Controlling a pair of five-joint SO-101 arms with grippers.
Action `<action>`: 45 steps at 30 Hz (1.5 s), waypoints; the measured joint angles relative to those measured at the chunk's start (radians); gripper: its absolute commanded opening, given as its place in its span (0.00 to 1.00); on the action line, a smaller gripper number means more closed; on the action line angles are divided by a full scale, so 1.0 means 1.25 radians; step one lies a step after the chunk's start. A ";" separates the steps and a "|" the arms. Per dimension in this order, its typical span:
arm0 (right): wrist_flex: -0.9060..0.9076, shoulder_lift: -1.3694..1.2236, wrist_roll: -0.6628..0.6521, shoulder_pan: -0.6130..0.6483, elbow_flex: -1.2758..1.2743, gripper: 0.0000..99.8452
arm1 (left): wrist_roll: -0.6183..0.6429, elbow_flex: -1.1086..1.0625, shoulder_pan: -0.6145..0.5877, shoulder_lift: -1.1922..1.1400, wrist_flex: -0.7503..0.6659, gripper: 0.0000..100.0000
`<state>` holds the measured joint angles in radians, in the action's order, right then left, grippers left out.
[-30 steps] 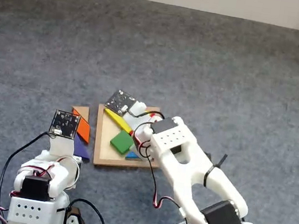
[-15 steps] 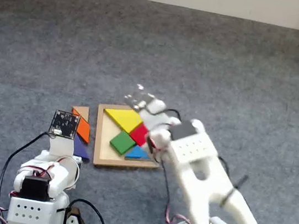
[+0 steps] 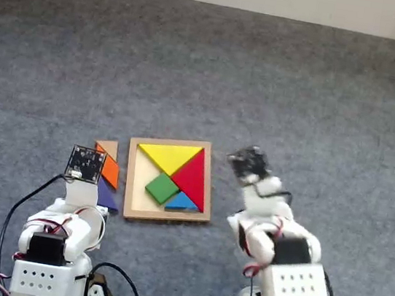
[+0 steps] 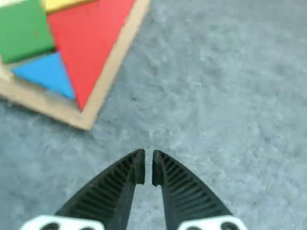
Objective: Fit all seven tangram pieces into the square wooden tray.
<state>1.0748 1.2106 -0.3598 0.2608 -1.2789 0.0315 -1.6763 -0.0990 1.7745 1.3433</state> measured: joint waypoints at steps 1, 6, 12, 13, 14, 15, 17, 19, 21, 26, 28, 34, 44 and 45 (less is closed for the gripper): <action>0.000 0.039 0.027 -0.014 -0.018 0.04 | 0.000 0.000 0.000 0.000 0.000 0.07; 0.000 0.221 0.088 -0.027 -0.123 0.04 | 0.000 0.000 0.000 0.000 0.000 0.07; 0.005 0.420 0.092 -0.028 -0.255 0.04 | 0.000 0.000 0.000 0.000 0.000 0.07; 0.005 0.452 0.092 -0.028 -0.280 0.04 | 0.000 0.000 0.000 0.000 0.000 0.07; 0.005 0.474 0.092 -0.028 -0.297 0.04 | 0.000 0.000 0.000 0.000 0.000 0.07; 0.005 0.485 0.092 -0.028 -0.309 0.04 | 0.000 0.000 0.000 0.000 0.000 0.07; 0.005 0.485 0.092 -0.027 -0.314 0.04 | 0.000 0.000 0.000 0.000 0.000 0.07; 0.005 0.485 0.092 -0.028 -0.315 0.04 | 0.000 0.000 0.000 0.000 0.000 0.07; 0.005 0.485 0.092 -0.027 -0.315 0.04 | 0.000 0.000 0.000 0.000 0.000 0.07; 0.012 0.485 0.097 -0.033 -0.317 0.01 | 0.000 0.000 0.000 0.000 0.000 0.07; 0.025 0.485 0.097 -0.042 -0.317 0.01 | 0.000 0.000 0.000 0.000 0.000 0.07; 0.122 0.485 0.097 -0.049 -0.317 0.01 | 0.000 0.000 0.000 0.000 0.000 0.07; 0.131 0.485 0.097 -0.052 -0.317 0.01 | 0.000 0.000 0.000 0.000 0.000 0.07; 0.131 0.485 0.097 -0.052 -0.317 0.01 | 0.000 0.000 0.000 0.000 0.000 0.07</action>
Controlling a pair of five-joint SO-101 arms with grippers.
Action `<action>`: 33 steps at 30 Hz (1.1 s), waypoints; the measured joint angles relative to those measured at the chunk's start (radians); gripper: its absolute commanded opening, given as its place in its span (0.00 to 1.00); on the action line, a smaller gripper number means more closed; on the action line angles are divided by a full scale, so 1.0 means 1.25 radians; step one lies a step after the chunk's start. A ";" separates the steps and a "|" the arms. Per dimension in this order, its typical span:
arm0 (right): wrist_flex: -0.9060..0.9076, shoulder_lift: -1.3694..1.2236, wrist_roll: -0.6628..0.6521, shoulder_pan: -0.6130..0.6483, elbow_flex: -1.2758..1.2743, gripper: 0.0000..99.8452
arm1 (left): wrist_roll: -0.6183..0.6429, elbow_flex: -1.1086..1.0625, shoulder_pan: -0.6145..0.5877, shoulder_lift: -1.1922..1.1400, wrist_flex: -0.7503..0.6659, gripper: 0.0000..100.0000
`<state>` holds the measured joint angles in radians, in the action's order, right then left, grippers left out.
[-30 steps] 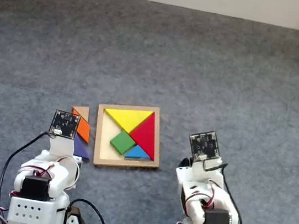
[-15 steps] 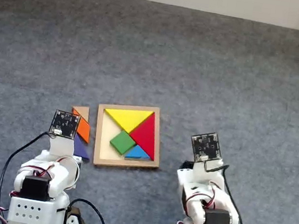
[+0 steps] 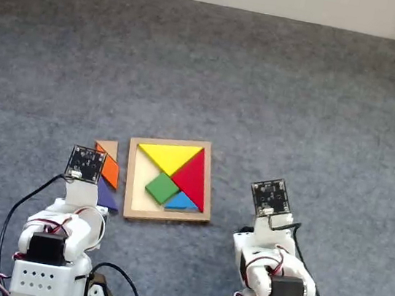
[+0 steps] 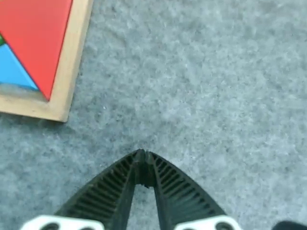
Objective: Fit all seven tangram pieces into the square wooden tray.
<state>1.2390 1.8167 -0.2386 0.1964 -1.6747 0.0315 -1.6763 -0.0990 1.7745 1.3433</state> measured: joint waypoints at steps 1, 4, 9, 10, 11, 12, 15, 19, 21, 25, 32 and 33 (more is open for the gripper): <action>0.000 0.000 0.000 0.000 0.000 0.01 | 0.000 0.000 0.000 0.000 0.000 0.07; 0.000 0.000 0.000 0.000 0.000 0.01 | 0.000 0.000 0.000 0.000 0.000 0.07; 0.000 0.000 0.000 0.000 0.000 0.01 | 0.000 0.000 0.000 0.000 0.000 0.07; 0.000 0.000 0.000 0.000 0.000 0.01 | 0.000 0.000 0.000 0.000 0.000 0.07; 0.000 0.000 0.000 0.000 0.000 0.01 | 0.000 0.000 -0.001 0.000 0.000 0.07; 0.000 0.000 0.000 0.000 0.000 0.01 | 0.000 0.002 -0.012 0.000 0.001 0.07; 0.000 0.000 0.000 0.000 0.000 0.01 | 0.000 0.053 -0.048 0.000 0.002 0.07; 0.000 0.000 0.000 0.000 0.000 0.01 | -0.088 0.147 -0.095 0.000 0.002 0.07; 0.000 0.000 0.000 0.000 0.000 0.01 | -0.177 0.183 -0.118 0.000 0.002 0.07; 0.000 0.000 0.000 0.000 0.000 0.01 | -0.286 0.242 -0.151 0.000 0.002 0.07; 0.000 0.000 0.000 0.000 0.000 0.01 | -0.363 0.357 -0.162 -0.012 0.036 0.07; 0.000 0.000 0.000 0.000 0.000 0.01 | -0.369 0.379 -0.162 -0.022 0.049 0.07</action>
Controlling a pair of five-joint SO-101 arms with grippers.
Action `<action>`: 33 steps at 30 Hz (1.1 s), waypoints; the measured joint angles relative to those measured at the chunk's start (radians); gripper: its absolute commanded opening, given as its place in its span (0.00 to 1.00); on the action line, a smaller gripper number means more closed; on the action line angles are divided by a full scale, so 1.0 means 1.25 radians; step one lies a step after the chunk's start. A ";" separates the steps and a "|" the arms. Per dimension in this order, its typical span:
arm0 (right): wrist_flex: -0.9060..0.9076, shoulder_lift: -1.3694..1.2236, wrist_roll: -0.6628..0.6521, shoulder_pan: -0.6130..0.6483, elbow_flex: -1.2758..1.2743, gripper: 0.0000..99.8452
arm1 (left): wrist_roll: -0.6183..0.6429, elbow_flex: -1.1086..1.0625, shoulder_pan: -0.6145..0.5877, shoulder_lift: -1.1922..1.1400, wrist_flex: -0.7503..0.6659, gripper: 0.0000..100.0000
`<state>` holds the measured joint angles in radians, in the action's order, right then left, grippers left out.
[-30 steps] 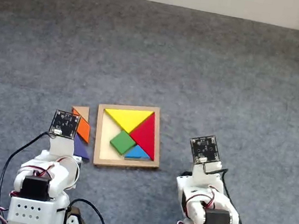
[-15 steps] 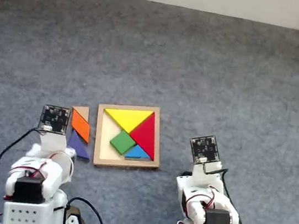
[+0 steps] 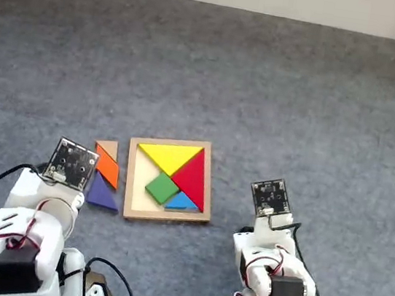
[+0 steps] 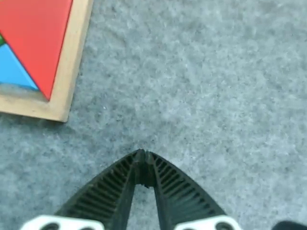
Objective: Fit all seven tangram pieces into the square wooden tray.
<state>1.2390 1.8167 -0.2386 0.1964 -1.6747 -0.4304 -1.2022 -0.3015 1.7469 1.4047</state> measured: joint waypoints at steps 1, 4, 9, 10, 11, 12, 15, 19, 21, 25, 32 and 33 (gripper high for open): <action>0.000 0.000 0.000 0.000 0.000 0.01 | -0.004 0.025 0.000 -0.023 0.014 0.07; 0.000 0.000 0.000 0.000 0.000 0.01 | -0.018 0.101 0.000 -0.130 0.033 0.08; 0.000 0.000 0.000 0.000 0.000 0.01 | -0.021 0.204 0.000 -0.360 0.034 0.23; 0.000 0.000 0.000 0.000 0.000 0.01 | -0.021 0.216 0.000 -0.405 0.034 0.24; 0.000 0.000 0.000 0.000 0.000 0.01 | -0.021 0.226 0.000 -0.452 0.034 0.24; 0.000 0.000 0.000 0.000 0.000 0.01 | -0.017 0.233 0.000 -0.495 0.034 0.24; 0.000 0.000 0.000 0.000 0.000 0.01 | 0.033 0.238 0.000 -0.583 0.034 0.24; 0.000 0.000 0.000 0.000 0.000 0.01 | 0.087 0.241 0.000 -0.615 -0.010 0.20; 0.000 0.000 0.000 0.000 0.000 0.01 | 0.102 0.241 0.000 -0.617 -0.021 0.19; 0.000 0.000 0.000 0.000 0.000 0.01 | 0.146 0.241 0.000 -0.619 -0.031 0.19; 0.000 0.000 0.000 0.000 0.000 0.01 | 0.173 0.201 0.020 -0.620 -0.075 0.19; 0.000 0.000 0.000 0.000 0.000 0.01 | 0.162 0.200 0.020 -0.620 -0.079 0.19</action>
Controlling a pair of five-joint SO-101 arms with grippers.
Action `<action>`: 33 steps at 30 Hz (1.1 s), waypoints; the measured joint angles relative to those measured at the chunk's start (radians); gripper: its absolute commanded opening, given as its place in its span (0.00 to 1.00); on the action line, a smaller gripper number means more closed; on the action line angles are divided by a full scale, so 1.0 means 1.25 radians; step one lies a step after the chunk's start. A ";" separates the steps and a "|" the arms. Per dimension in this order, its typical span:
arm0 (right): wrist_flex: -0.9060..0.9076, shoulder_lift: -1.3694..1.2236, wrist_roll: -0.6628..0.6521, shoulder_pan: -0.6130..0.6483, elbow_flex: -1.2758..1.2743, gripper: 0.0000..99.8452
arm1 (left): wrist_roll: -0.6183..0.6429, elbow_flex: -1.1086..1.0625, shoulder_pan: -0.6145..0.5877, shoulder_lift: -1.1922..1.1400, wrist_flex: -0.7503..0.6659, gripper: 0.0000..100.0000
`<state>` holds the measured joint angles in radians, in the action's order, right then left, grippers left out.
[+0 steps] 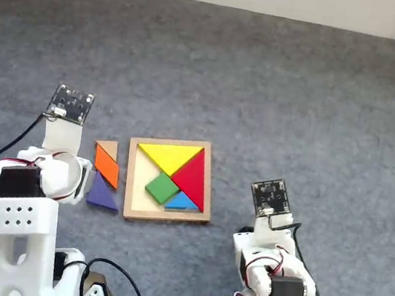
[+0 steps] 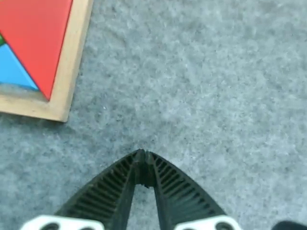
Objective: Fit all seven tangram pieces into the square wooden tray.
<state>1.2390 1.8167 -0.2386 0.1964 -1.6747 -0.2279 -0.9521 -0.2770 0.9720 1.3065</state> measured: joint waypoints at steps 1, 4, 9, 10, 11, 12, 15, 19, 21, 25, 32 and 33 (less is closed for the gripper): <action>0.000 0.000 0.000 0.000 0.000 0.01 | -0.017 -0.001 0.000 0.000 0.000 0.19; 0.000 0.000 0.000 0.000 0.000 0.01 | -0.085 -0.001 -0.034 0.000 0.000 0.19; 0.000 0.000 0.000 0.000 0.000 0.01 | -0.079 -0.005 -0.060 -0.002 -0.037 0.19; 0.000 0.000 0.000 0.000 0.000 0.01 | -0.071 -0.014 -0.061 -0.002 -0.048 0.19; 0.000 0.000 0.000 0.000 0.000 0.01 | -0.071 -0.026 -0.072 -0.002 -0.054 0.19; 0.000 0.000 0.000 0.000 0.000 0.01 | -0.076 -0.041 -0.085 -0.002 -0.056 0.19; 0.000 0.000 0.000 0.000 0.000 0.01 | -0.085 -0.071 -0.095 -0.002 -0.074 0.19; 0.000 0.000 0.000 0.000 0.000 0.01 | -0.090 -0.106 -0.095 -0.002 -0.087 0.19; 0.000 0.000 0.000 0.000 0.000 0.01 | -0.090 -0.106 -0.103 -0.002 -0.088 0.19; 0.000 0.000 0.000 0.000 0.000 0.01 | -0.090 -0.090 -0.107 -0.002 -0.080 0.19; 0.000 0.000 0.000 0.000 -0.001 0.01 | -0.090 0.016 -0.107 -0.002 0.023 0.20; 0.000 0.000 0.000 0.000 -0.001 0.01 | -0.090 0.038 -0.107 -0.002 0.038 0.21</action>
<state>1.2390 1.8167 -0.2386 0.1964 -1.6763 -0.3399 -0.9045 -0.4104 0.9689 1.3541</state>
